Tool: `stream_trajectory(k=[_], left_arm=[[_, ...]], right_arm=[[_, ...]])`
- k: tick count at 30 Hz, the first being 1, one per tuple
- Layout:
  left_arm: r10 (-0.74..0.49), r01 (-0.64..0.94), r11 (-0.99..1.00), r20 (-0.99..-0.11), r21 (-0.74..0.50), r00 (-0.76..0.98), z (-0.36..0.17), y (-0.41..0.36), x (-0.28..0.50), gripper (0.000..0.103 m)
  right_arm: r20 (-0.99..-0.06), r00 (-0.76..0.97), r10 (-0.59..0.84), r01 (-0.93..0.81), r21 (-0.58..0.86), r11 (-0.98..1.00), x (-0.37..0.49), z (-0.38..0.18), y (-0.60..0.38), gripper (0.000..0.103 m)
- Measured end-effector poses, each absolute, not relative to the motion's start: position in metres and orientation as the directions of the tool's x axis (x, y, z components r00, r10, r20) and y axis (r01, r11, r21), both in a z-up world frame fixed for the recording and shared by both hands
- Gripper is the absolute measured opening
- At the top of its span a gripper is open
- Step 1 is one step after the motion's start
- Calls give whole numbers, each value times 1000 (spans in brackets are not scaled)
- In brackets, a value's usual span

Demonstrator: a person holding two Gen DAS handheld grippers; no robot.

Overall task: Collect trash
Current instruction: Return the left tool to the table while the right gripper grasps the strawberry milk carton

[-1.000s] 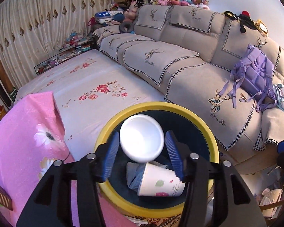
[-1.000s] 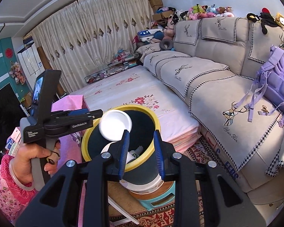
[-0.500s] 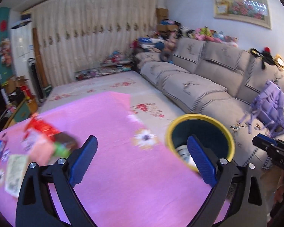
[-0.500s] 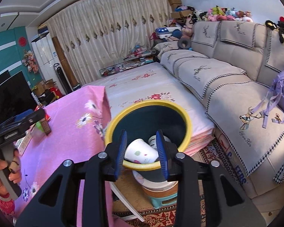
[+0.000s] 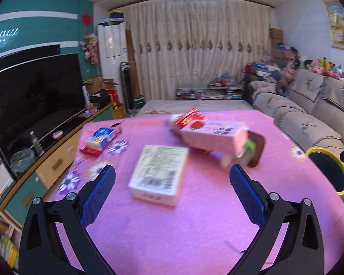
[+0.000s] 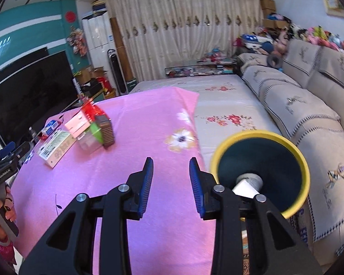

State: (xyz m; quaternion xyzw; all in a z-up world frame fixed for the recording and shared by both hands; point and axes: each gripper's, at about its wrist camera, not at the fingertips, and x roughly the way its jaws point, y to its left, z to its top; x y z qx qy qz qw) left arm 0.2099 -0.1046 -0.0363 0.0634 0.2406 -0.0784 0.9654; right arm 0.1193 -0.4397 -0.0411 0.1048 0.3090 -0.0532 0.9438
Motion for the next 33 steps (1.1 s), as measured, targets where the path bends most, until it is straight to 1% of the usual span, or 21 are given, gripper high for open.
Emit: stream_trajectory(k=[5, 9, 12, 16, 26, 27, 30, 33], left_arm=[[-54, 118, 987, -469, 106, 881, -51, -71, 213, 98], [-28, 88, 990, -473, 106, 881, -62, -51, 215, 98], [-56, 93, 994, -490, 52, 870, -63, -42, 221, 98], [-72, 95, 995, -502, 20, 862, -65, -36, 227, 98], [-73, 94, 995, -506, 17, 859, -67, -39, 228, 98], [-74, 95, 995, -509, 15, 858, -67, -39, 229, 98], [-79, 96, 995, -513, 6, 855, -68, -38, 230, 98], [-87, 100, 995, -511, -3, 855, -68, -37, 229, 98]], right_arm=[[-597, 802, -8, 96, 116, 989, 147, -34, -405, 31], [-601, 799, 10, 51, 84, 995, 167, -32, -381, 31], [-606, 795, 19, 23, 61, 998, 179, -32, -365, 31], [-617, 786, 24, -1, 38, 999, 192, -33, -348, 31], [-634, 772, 44, -66, -11, 998, 229, -41, -315, 31], [-638, 768, 54, -80, -12, 997, 235, -42, -313, 32], [-654, 750, 94, -123, 2, 992, 252, -44, -310, 41], [-667, 734, 131, -169, 7, 986, 266, -45, -303, 42]])
